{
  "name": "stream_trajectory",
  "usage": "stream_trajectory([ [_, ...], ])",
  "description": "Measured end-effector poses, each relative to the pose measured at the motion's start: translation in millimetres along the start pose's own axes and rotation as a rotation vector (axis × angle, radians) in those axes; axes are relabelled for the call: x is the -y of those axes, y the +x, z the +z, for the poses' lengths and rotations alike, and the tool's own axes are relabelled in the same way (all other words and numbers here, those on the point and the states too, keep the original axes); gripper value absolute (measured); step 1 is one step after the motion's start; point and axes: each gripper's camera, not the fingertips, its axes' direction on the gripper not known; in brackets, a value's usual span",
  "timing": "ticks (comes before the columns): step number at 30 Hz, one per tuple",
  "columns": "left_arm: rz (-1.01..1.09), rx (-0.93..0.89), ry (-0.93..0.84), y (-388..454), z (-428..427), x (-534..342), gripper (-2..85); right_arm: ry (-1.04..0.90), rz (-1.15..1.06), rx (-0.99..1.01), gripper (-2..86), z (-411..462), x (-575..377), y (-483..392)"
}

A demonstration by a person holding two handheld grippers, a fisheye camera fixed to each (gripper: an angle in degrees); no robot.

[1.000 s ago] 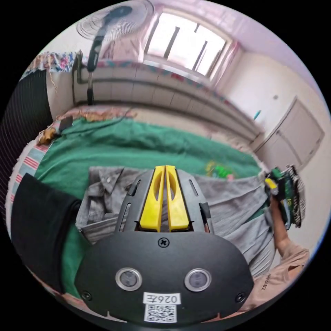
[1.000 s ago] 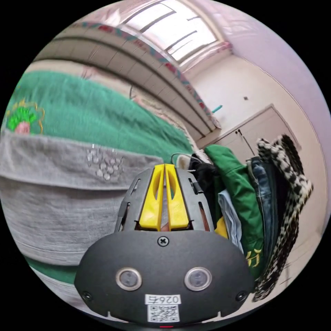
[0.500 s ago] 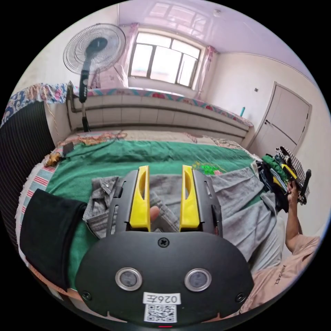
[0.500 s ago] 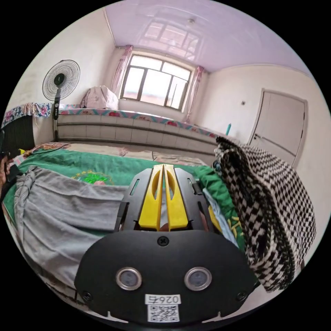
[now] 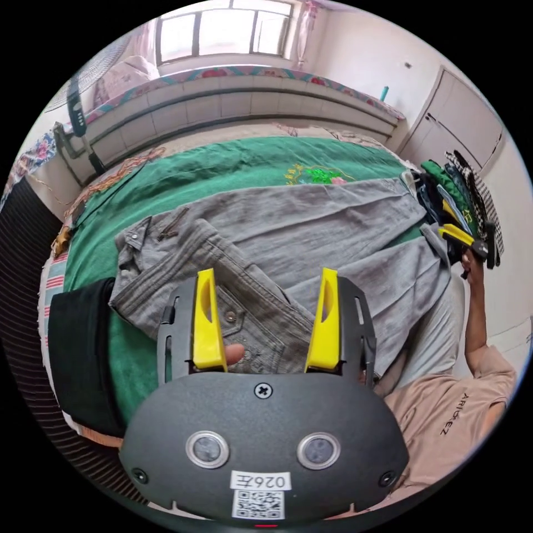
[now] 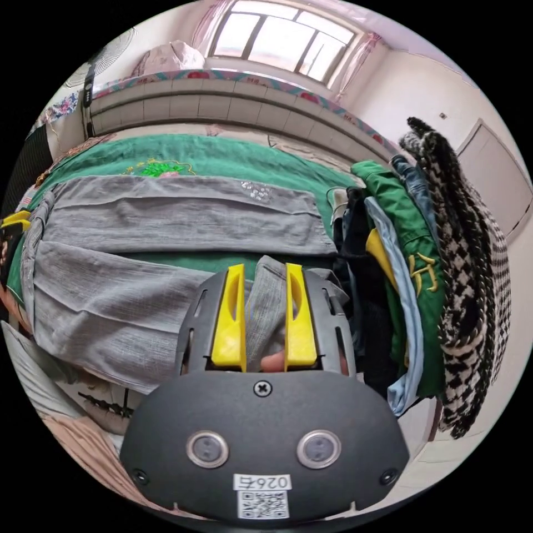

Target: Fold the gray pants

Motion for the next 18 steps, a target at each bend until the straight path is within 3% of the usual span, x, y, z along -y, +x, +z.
stream_trajectory([
  [4, 0.058, 0.054, -0.118, 32, 33, 9, 26.3, -0.179, -0.031, 0.022, 10.9, 52, 14, 5],
  [8, 0.108, 0.138, -0.287, 36, 82, 9, 18.0, -0.388, -0.139, -0.050, 3.4, 116, 5, 0],
  [11, 0.130, 0.045, -0.294, 26, 81, 5, 7.8, -0.319, -0.060, -0.079, -0.8, 109, -13, 23],
  [15, 0.076, 0.027, -0.175, -10, 41, -20, 4.8, -0.184, 0.106, -0.040, -1.4, 80, -57, 74],
  [18, -0.062, -0.094, -0.003, -64, 0, -61, 4.3, -0.026, 0.315, 0.112, -1.5, 51, -114, 132],
])
